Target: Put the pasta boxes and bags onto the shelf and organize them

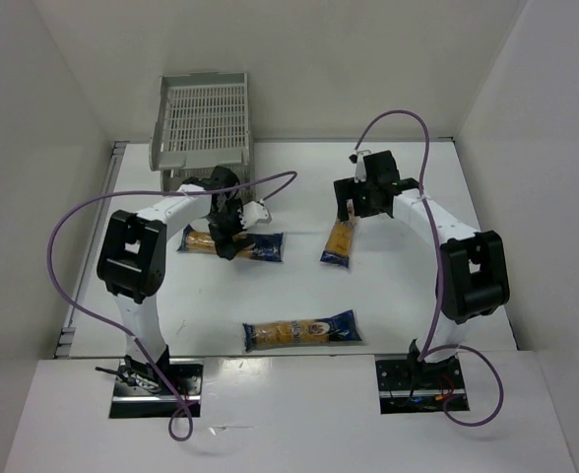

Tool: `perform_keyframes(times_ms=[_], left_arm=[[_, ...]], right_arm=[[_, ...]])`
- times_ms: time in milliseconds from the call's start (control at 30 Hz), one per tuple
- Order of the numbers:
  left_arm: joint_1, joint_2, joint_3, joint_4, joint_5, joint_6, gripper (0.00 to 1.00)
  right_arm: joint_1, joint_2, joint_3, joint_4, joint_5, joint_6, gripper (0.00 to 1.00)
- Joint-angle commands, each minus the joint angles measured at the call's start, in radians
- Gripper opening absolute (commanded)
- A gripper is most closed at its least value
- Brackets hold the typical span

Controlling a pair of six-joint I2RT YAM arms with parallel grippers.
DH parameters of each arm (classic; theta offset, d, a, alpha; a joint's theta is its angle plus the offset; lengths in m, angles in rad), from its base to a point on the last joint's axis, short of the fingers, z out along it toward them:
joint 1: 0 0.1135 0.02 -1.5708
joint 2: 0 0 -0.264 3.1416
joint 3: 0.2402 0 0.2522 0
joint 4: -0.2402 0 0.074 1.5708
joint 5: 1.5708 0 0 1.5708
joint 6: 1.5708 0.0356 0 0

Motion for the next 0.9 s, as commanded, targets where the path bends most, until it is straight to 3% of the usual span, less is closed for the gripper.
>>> perform_keyframes(times_ms=[0, 267, 333, 433, 467, 500, 600, 867], left_arm=[[-0.001, 0.048, 0.013, 0.003, 0.020, 0.046, 1.00], [-0.001, 0.140, 0.024, 0.163, -0.122, -0.060, 1.00], [-0.012, 0.140, 0.004, 0.172, -0.141, -0.060, 0.93], [-0.056, 0.128, -0.064, 0.172, -0.153, -0.035, 0.59], [-0.056, 0.119, -0.074, 0.172, -0.153, -0.045, 0.21], [-0.068, 0.105, -0.084, 0.182, -0.153, -0.057, 0.04], [-0.090, 0.073, -0.094, 0.146, -0.091, -0.092, 0.00], [-0.090, -0.111, 0.138, -0.055, 0.138, -0.297, 0.00]], right_arm=[[-0.003, 0.011, 0.057, 0.029, -0.005, -0.005, 1.00], [-0.003, 0.001, 0.037, 0.047, 0.013, -0.014, 1.00], [-0.003, -0.009, 0.037, 0.047, 0.022, -0.014, 1.00], [-0.003, -0.018, 0.037, 0.057, 0.032, -0.014, 1.00], [-0.003, -0.018, 0.037, 0.057, 0.041, -0.014, 1.00], [-0.003, -0.018, 0.037, 0.057, 0.041, -0.014, 1.00], [-0.003, -0.027, 0.037, 0.057, 0.041, -0.023, 1.00], [-0.003, -0.102, -0.001, 0.075, 0.041, -0.043, 1.00]])
